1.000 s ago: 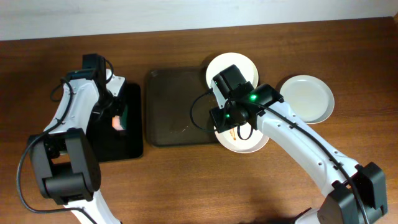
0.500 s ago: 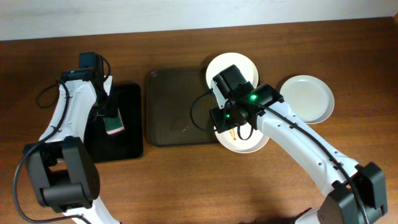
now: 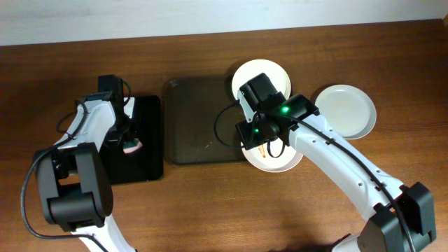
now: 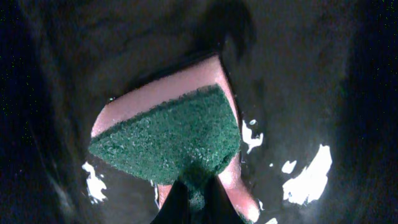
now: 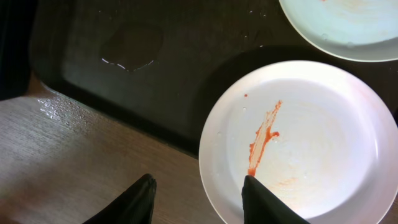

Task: Clean dirty plates on tray and stack at the side

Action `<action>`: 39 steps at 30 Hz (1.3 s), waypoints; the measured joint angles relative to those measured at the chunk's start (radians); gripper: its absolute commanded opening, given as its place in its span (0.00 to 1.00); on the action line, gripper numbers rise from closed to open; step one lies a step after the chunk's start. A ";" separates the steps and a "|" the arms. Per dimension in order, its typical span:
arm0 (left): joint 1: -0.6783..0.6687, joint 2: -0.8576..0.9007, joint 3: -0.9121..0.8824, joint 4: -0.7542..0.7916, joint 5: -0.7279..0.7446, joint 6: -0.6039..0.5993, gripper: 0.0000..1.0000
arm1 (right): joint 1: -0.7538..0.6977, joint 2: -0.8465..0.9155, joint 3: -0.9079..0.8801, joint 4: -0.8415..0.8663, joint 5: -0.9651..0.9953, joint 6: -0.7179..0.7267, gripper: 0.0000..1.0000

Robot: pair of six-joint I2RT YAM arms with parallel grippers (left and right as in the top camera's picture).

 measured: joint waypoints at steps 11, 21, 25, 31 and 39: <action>-0.002 -0.066 -0.126 0.162 0.035 0.024 0.00 | 0.000 0.000 0.000 0.015 0.000 0.001 0.47; -0.002 -0.088 0.135 -0.113 0.021 0.042 0.00 | -0.328 0.084 0.000 -0.110 0.006 0.088 0.48; -0.002 -0.088 0.135 -0.113 0.021 0.046 0.00 | -0.413 0.213 -0.025 -0.209 0.045 0.125 0.45; -0.002 -0.088 0.135 -0.112 0.021 0.049 0.00 | -0.440 0.281 -0.093 -0.055 -0.004 0.116 0.04; -0.002 -0.088 0.135 -0.112 0.021 0.049 0.00 | -0.216 0.281 -0.094 0.123 -0.034 0.214 0.04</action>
